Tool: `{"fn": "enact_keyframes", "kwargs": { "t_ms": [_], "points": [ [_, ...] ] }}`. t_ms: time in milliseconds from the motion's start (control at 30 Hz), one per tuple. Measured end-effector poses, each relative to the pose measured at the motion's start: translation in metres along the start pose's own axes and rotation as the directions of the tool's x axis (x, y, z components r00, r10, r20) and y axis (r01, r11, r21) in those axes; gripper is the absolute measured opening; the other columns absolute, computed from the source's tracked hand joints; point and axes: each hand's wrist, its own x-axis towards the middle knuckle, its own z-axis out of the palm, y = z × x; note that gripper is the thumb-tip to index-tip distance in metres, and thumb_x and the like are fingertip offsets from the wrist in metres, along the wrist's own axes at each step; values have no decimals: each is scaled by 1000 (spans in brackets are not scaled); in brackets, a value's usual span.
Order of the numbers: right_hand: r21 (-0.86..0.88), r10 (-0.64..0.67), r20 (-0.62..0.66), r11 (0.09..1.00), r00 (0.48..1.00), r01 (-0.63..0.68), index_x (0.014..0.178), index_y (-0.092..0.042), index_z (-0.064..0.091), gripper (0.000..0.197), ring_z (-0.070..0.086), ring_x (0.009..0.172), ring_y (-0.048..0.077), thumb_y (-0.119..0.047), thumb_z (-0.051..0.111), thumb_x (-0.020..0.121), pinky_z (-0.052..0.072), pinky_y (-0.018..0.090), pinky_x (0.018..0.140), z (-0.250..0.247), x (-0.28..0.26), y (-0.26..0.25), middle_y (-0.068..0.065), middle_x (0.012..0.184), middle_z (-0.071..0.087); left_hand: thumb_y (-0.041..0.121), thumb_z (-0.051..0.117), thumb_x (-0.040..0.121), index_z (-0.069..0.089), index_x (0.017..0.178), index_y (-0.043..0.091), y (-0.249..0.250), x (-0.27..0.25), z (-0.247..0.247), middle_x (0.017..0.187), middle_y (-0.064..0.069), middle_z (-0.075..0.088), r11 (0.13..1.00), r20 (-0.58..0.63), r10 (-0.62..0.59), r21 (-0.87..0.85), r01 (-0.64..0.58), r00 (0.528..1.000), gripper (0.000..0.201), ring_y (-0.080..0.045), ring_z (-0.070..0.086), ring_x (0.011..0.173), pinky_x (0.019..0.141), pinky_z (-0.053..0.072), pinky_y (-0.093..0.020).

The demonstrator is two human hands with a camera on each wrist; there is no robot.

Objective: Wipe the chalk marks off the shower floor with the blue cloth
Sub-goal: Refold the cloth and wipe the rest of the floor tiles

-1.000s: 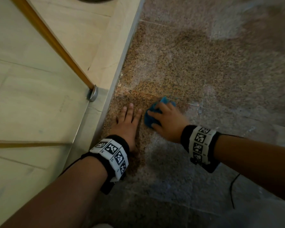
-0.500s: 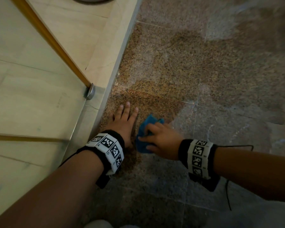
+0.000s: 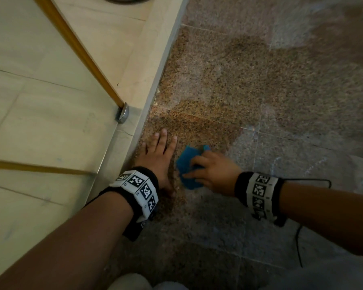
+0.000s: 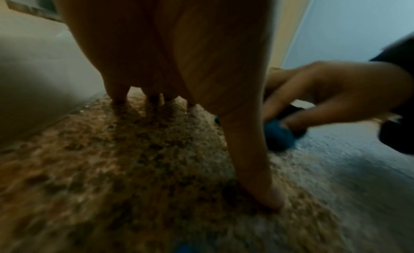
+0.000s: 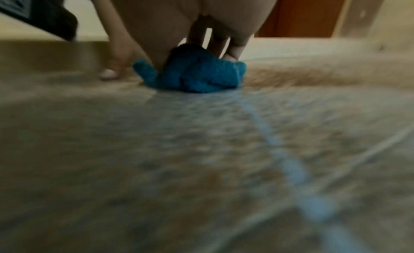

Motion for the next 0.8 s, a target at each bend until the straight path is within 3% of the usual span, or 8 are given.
{"fn": "enact_keyframes", "kwargs": {
  "t_ms": [100,167,333,400,500,600,733,800],
  "points": [
    [82,286,-29,956,958,-283,128,-32,56,39,49,109,30,-27,57,90,43,45,93,-17,11,19,1,124,53,62,83,55,-35,143,21,-2,-1,0,150,-9,-42,1000,9,8,14,-8,1000,153,-29,-29,142,119,-3,-50],
    [84,327,-75,944,942,-320,139,-31,41,46,44,114,28,-24,48,93,37,43,98,-9,15,8,0,130,47,62,83,55,-35,143,22,-5,-1,0,149,-8,-42,999,12,24,31,-24,1000,153,-29,-30,142,119,-4,-50],
    [137,-171,-12,976,985,171,102,-23,69,29,61,77,27,-19,72,73,54,37,67,17,2,-31,1,94,67,56,80,65,-31,146,22,-8,0,1,152,-8,-38,998,-29,46,32,-45,999,142,-29,-25,144,119,0,-48],
    [70,-166,-2,984,986,165,95,-27,73,20,60,75,26,-26,60,80,54,37,63,5,6,-16,-2,92,67,59,83,58,-31,146,22,-8,-1,1,152,-7,-39,998,-17,44,41,-44,999,149,-28,-26,144,119,0,-48],
    [50,104,-33,993,994,-102,114,-28,66,28,52,107,29,-24,50,91,46,47,89,-17,15,6,-1,123,56,64,83,52,-32,145,23,-9,-2,0,151,-6,-40,998,-22,40,50,-38,999,154,-27,-26,144,119,0,-48],
    [53,155,-61,987,986,-152,126,-28,57,33,41,123,27,-28,44,96,33,44,103,-12,10,4,-5,143,40,64,84,52,-33,145,24,-9,-2,0,151,-5,-40,998,-30,40,48,-39,999,154,-27,-27,144,119,0,-47],
    [123,-289,55,952,956,281,96,-25,73,24,62,82,26,-22,74,72,53,37,72,11,-6,-39,-4,107,68,58,84,58,-30,146,23,-9,-4,0,152,-7,-38,998,-40,50,41,-48,998,149,-28,-25,144,120,1,-48],
    [174,-367,165,925,915,339,102,-26,71,34,60,80,25,-18,77,70,51,35,71,14,-12,-46,-5,106,68,55,85,59,-30,147,23,-9,-5,-1,152,-6,-38,998,-42,52,36,-51,998,147,-28,-25,144,120,3,-47]
  ]
}}
